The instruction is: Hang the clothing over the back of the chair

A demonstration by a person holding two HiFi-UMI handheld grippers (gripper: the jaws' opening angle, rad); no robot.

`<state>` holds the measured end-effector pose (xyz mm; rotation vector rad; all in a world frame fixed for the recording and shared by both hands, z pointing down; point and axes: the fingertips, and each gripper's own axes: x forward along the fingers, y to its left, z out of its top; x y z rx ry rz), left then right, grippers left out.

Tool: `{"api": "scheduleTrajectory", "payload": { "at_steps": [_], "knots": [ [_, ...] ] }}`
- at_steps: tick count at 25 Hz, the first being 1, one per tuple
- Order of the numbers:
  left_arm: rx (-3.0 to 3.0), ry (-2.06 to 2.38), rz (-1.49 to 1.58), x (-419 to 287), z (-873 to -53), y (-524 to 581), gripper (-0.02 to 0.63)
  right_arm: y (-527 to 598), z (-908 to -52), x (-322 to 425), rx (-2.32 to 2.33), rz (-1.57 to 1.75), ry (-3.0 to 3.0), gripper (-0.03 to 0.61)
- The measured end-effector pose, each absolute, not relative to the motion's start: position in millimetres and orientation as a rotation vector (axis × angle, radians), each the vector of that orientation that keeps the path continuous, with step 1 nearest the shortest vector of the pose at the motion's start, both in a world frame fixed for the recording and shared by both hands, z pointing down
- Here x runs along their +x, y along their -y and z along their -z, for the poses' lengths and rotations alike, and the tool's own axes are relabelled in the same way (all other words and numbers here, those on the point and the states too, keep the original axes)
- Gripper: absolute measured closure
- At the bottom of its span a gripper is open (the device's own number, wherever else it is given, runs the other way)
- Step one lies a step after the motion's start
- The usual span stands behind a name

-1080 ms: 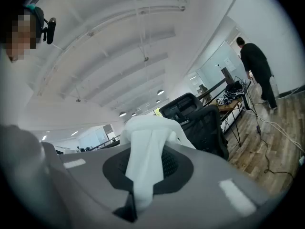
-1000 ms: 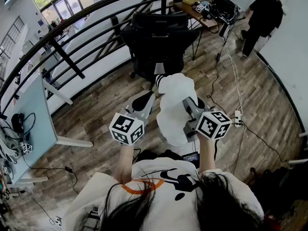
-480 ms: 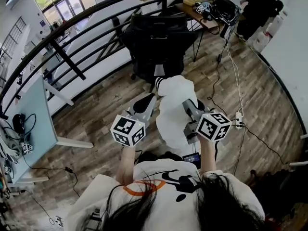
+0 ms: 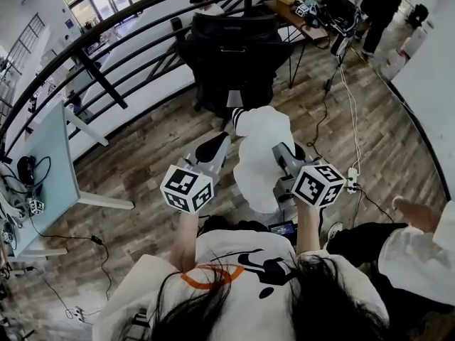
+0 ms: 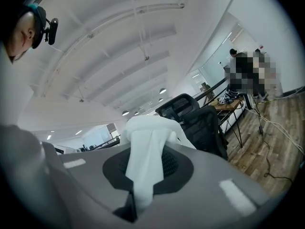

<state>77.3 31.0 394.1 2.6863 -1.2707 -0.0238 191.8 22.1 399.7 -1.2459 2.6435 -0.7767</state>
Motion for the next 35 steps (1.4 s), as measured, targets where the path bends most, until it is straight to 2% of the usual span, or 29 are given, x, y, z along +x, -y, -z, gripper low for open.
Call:
{"api": "scheduleTrajectory", "payload": {
  "at_steps": [11,23,35],
  "knots": [
    [2.641,1.297,-0.022,82,-405,-14,0.614,5,-409,205,-1.23,0.819,-2.622,0.531],
    [2.661,1.228,-0.043,58,-414,79,0.614,84,-413,186,-1.314,0.816,-2.589,0.531],
    [2.711,1.085,-0.032,39,-408,163,0.614,155,-323,183,-1.33,0.688,-2.459,0.532]
  ]
}}
